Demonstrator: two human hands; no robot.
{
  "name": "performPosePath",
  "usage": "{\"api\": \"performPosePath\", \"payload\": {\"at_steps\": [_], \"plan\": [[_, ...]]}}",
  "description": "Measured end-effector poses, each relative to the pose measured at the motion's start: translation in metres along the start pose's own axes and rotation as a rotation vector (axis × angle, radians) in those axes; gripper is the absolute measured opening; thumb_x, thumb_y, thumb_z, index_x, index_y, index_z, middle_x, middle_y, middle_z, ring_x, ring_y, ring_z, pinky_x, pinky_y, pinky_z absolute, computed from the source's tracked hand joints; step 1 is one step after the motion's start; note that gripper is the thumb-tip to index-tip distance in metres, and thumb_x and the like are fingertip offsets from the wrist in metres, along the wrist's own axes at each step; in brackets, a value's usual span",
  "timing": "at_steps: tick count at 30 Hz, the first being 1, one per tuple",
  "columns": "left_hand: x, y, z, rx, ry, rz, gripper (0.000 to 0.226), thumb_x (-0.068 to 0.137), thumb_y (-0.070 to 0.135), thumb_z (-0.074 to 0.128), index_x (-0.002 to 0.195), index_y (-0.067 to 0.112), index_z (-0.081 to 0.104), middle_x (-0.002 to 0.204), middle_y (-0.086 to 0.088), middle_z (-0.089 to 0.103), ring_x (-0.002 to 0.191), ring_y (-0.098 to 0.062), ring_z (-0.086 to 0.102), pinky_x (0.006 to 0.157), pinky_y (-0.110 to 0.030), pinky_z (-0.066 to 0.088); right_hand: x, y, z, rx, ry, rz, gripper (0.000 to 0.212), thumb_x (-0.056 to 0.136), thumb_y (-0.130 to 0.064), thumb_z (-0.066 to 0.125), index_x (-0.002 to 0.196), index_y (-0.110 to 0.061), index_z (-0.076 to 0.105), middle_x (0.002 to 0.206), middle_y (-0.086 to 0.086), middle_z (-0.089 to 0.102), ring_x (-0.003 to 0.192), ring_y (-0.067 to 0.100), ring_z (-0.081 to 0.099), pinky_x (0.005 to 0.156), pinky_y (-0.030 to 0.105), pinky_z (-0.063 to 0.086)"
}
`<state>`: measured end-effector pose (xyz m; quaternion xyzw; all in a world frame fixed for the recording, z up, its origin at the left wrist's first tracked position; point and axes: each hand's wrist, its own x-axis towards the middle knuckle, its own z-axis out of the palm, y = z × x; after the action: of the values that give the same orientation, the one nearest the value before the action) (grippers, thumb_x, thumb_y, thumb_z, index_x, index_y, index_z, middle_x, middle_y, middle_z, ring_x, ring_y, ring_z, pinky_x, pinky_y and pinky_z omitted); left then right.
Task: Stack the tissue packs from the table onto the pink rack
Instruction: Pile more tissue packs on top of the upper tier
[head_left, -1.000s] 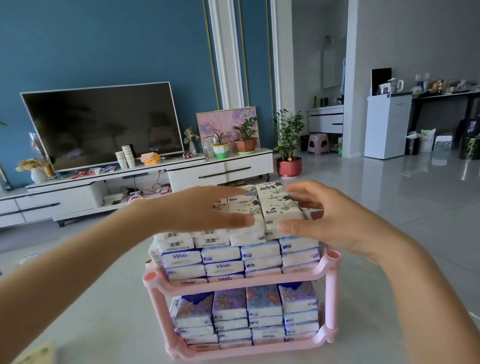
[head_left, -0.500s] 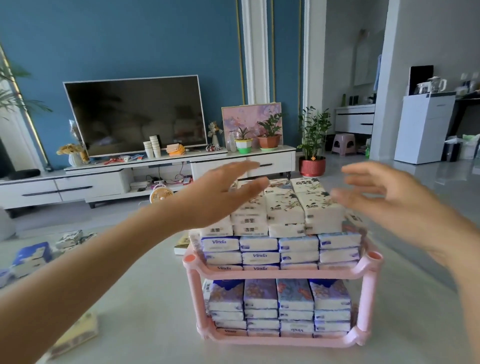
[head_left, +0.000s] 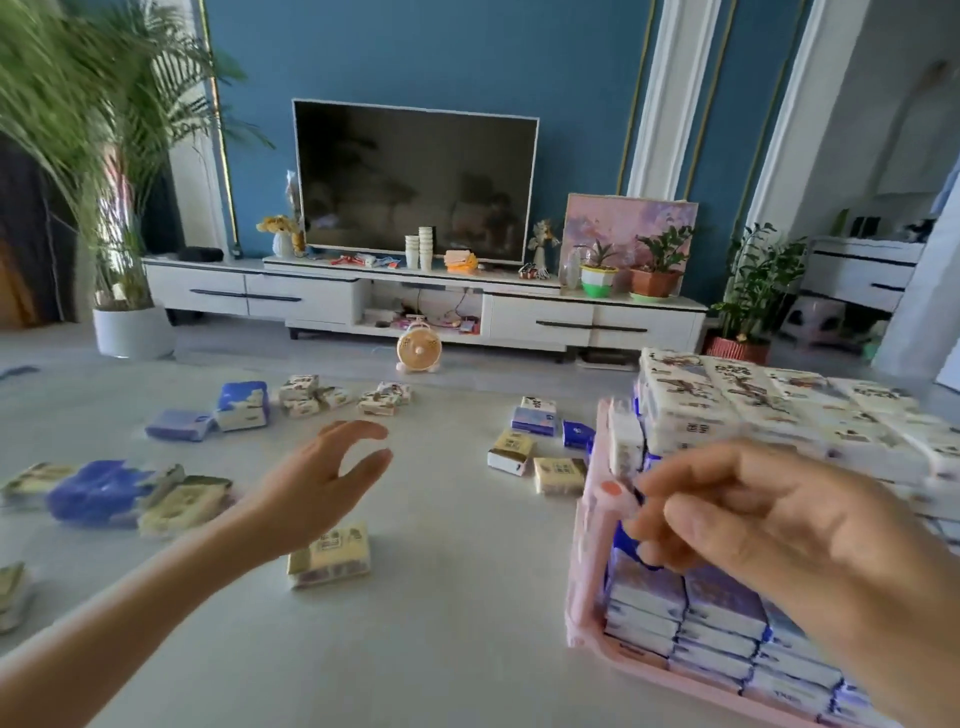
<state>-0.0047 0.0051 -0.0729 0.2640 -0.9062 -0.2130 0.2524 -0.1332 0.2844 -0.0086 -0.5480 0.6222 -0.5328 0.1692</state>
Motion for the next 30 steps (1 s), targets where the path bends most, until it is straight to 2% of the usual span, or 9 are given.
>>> {"api": "performPosePath", "payload": {"at_steps": [4, 6, 10, 14, 16, 19, 23, 27, 30], "plan": [[0.000, -0.044, 0.010, -0.008, -0.033, -0.056, 0.039, 0.094, 0.035, 0.045, 0.131, 0.023, 0.045, 0.135, 0.004, 0.045, 0.104, -0.007, 0.050, 0.090, -0.018, 0.035, 0.028, 0.027, 0.059, 0.018, -0.100, 0.228, 0.020, 0.067, -0.033, 0.064, 0.087, -0.033, 0.068, 0.084, 0.001, 0.073, 0.079, 0.014, 0.068, 0.077, 0.023, 0.054], [0.009, -0.064, 0.015, -0.078, -0.041, -0.108, 0.038, 0.095, 0.032, 0.045, 0.131, 0.022, 0.045, 0.135, 0.001, 0.045, 0.094, -0.007, 0.051, 0.086, -0.018, 0.037, 0.051, 0.045, 0.084, 0.003, -0.134, 0.303, 0.014, 0.074, -0.024, 0.065, 0.087, -0.021, 0.069, 0.085, 0.003, 0.073, 0.078, 0.014, 0.067, 0.074, 0.023, 0.052], [0.041, -0.105, 0.029, -0.205, 0.082, -0.204, 0.036, 0.096, 0.023, 0.046, 0.131, 0.016, 0.047, 0.135, -0.005, 0.048, 0.115, -0.016, 0.048, 0.091, -0.022, 0.035, 0.119, 0.087, 0.136, -0.070, -0.081, 0.367, 0.010, 0.084, -0.015, 0.066, 0.093, -0.018, 0.064, 0.093, 0.011, 0.068, 0.078, 0.011, 0.062, 0.069, 0.020, 0.051], [0.058, -0.145, 0.041, -0.193, 0.121, -0.184, 0.036, 0.097, 0.023, 0.044, 0.132, 0.017, 0.044, 0.135, -0.004, 0.047, 0.108, -0.016, 0.051, 0.086, -0.021, 0.036, 0.211, 0.138, 0.181, -0.185, 0.015, 0.385, 0.028, 0.086, -0.016, 0.063, 0.113, -0.019, 0.053, 0.113, 0.003, 0.056, 0.097, 0.010, 0.056, 0.077, 0.016, 0.046], [0.057, -0.172, 0.040, -0.157, 0.148, -0.150, 0.035, 0.097, 0.025, 0.043, 0.131, 0.019, 0.045, 0.135, 0.000, 0.047, 0.114, -0.017, 0.050, 0.093, -0.023, 0.036, 0.261, 0.163, 0.197, -0.228, 0.072, 0.383, 0.044, 0.084, -0.016, 0.065, 0.124, -0.016, 0.046, 0.120, 0.004, 0.050, 0.105, 0.013, 0.052, 0.084, 0.022, 0.042], [0.055, -0.210, 0.038, -0.050, 0.292, -0.108, 0.029, 0.096, 0.017, 0.044, 0.123, 0.020, 0.054, 0.125, 0.004, 0.055, 0.111, -0.017, 0.054, 0.090, -0.026, 0.039, 0.335, 0.201, 0.208, -0.375, 0.103, 0.333, 0.059, 0.079, -0.015, 0.070, 0.130, -0.011, 0.040, 0.129, 0.009, 0.046, 0.109, 0.016, 0.047, 0.091, 0.027, 0.039], [0.064, -0.221, 0.052, 0.047, 0.330, 0.027, 0.029, 0.082, 0.014, 0.041, 0.096, 0.019, 0.066, 0.095, 0.004, 0.068, 0.082, -0.016, 0.066, 0.073, -0.025, 0.047, 0.413, 0.252, 0.214, -0.637, 0.002, 0.308, 0.091, 0.073, -0.025, 0.074, 0.145, -0.015, 0.020, 0.148, 0.012, 0.027, 0.135, 0.024, 0.028, 0.108, 0.034, 0.028], [0.064, -0.219, 0.058, -0.011, 0.290, 0.064, 0.034, 0.077, 0.016, 0.035, 0.092, 0.018, 0.066, 0.091, 0.005, 0.066, 0.073, -0.013, 0.063, 0.062, -0.019, 0.042, 0.458, 0.278, 0.208, -0.831, -0.247, 0.469, 0.111, 0.073, -0.042, 0.074, 0.148, -0.029, -0.007, 0.156, 0.008, -0.010, 0.144, 0.024, -0.010, 0.113, 0.051, -0.002], [0.065, -0.221, 0.058, -0.008, 0.287, 0.051, 0.035, 0.077, 0.016, 0.035, 0.094, 0.017, 0.065, 0.090, 0.004, 0.065, 0.071, -0.014, 0.061, 0.059, -0.018, 0.039, 0.465, 0.284, 0.208, -0.842, -0.337, 0.547, 0.092, 0.075, -0.048, 0.069, 0.147, -0.030, 0.015, 0.153, 0.010, 0.009, 0.141, 0.027, 0.006, 0.113, 0.041, 0.013]]}}
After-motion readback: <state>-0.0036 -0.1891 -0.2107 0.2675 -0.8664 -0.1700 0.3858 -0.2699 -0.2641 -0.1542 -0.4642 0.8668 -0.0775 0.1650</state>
